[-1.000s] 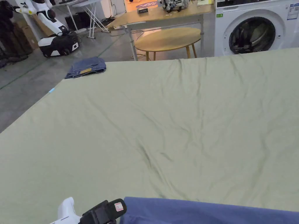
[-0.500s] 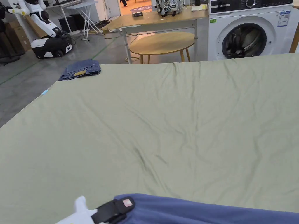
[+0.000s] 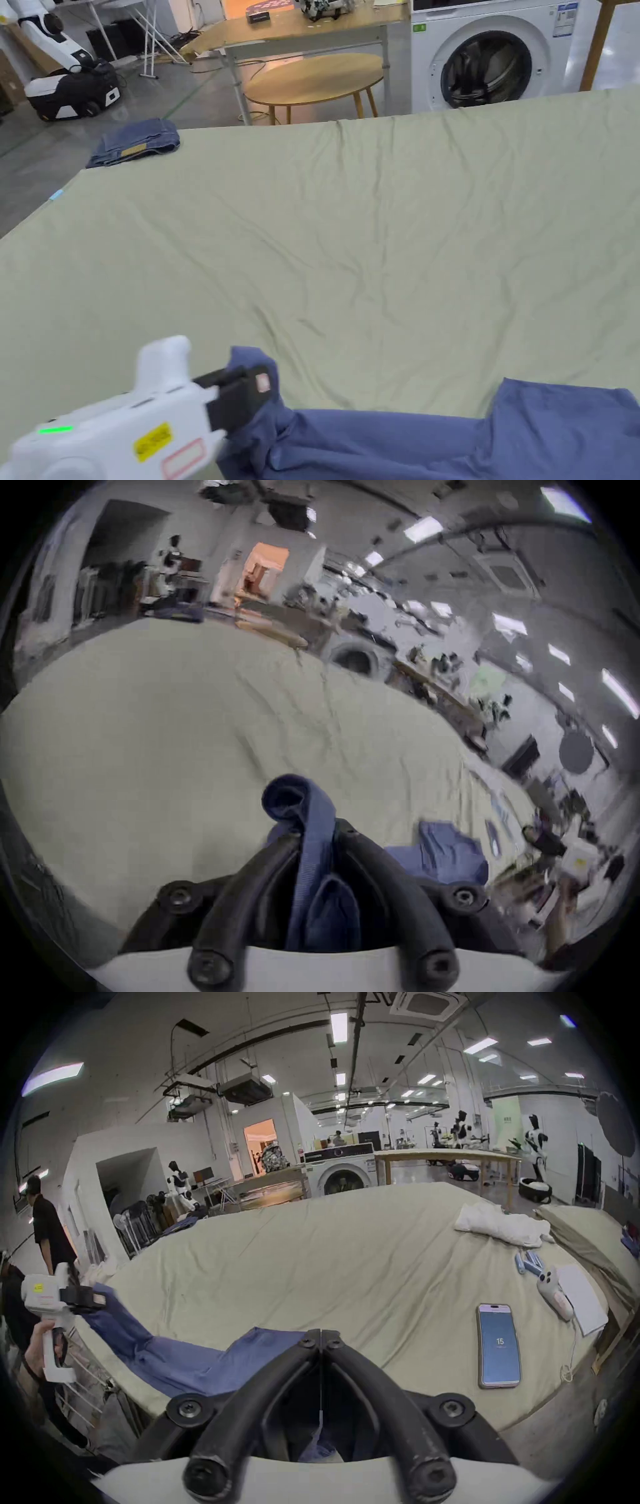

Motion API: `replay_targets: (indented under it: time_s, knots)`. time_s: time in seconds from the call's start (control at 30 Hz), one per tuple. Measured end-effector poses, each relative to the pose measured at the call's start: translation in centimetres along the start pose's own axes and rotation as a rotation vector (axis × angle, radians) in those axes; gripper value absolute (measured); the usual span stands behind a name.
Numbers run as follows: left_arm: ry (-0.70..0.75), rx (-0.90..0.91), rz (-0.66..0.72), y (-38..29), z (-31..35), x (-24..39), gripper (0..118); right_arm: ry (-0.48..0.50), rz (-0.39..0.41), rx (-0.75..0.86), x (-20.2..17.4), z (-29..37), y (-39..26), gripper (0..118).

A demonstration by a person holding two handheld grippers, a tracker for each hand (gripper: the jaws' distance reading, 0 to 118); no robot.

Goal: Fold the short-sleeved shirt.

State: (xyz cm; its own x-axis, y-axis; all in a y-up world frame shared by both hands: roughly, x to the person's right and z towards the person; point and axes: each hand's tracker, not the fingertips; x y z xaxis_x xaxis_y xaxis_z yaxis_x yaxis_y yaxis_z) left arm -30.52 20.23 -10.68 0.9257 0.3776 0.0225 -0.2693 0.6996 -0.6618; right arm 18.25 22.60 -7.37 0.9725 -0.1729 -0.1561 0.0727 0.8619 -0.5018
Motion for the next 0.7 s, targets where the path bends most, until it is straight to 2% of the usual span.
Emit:
replay_targets:
  time_s: [0.03,0.13,0.2,0.23,0.27,0.3,0.33,0.4,0.43,0.47,0.5,0.57,0.6,0.67,0.7]
  knots:
    - [-0.045,-0.058,-0.046,-1.0,-3.0,1.5,5,-0.006,0.030,-0.004,-0.3,0.2,0.1,0]
    - [-0.187,-0.177,-0.058,-2.9,-8.4,5.7,5,-0.049,0.088,-0.012,-0.6,1.0,0.1,0]
    - [-0.201,-0.218,-0.101,-4.0,-10.6,7.7,6,-0.056,0.096,-0.008,-0.5,1.8,-0.2,0]
    - [-0.192,-0.235,-0.131,-4.3,-11.5,8.5,15,-0.068,0.093,-0.007,-0.2,2.1,-0.4,0]
    - [-0.192,-0.231,-0.136,-4.5,-11.6,8.9,39,-0.075,0.088,-0.006,0.1,2.2,-0.7,0]
    - [-0.239,-0.229,-0.137,-4.4,-11.6,8.8,82,-0.079,0.080,-0.008,0.5,2.3,-1.0,0]
    - [-0.306,-0.209,-0.109,-4.1,-11.4,8.7,95,-0.090,0.066,-0.012,0.8,2.3,-1.3,0]
    - [-0.380,-0.131,-0.051,-3.1,-10.1,8.0,86,-0.088,0.025,-0.025,1.6,2.3,-1.8,0]
    - [-0.391,-0.108,-0.028,-2.8,-9.4,7.2,72,-0.079,0.005,-0.030,2.0,2.2,-2.0,0]
    - [-0.384,-0.111,-0.028,-2.5,-9.1,6.7,72,-0.080,-0.003,-0.029,2.2,2.2,-2.2,0]
    - [-0.349,-0.107,-0.034,-2.3,-9.0,6.3,64,-0.081,-0.009,-0.032,2.5,2.1,-2.3,0]
    - [-0.252,-0.089,-0.047,-2.7,-9.1,6.9,0,-0.083,-0.015,-0.037,2.8,2.0,-2.5,0]
    - [-0.221,-0.105,-0.033,-3.4,-10.0,6.7,0,-0.084,-0.023,-0.039,2.9,1.9,-2.6,0]
    - [-0.325,-0.256,0.036,-5.6,-12.5,6.8,0,-0.073,-0.042,-0.043,3.0,1.8,-2.7,0]
    - [-0.330,-0.324,0.039,-7.2,-14.0,7.8,0,-0.067,-0.052,-0.041,2.9,1.8,-2.8,0]
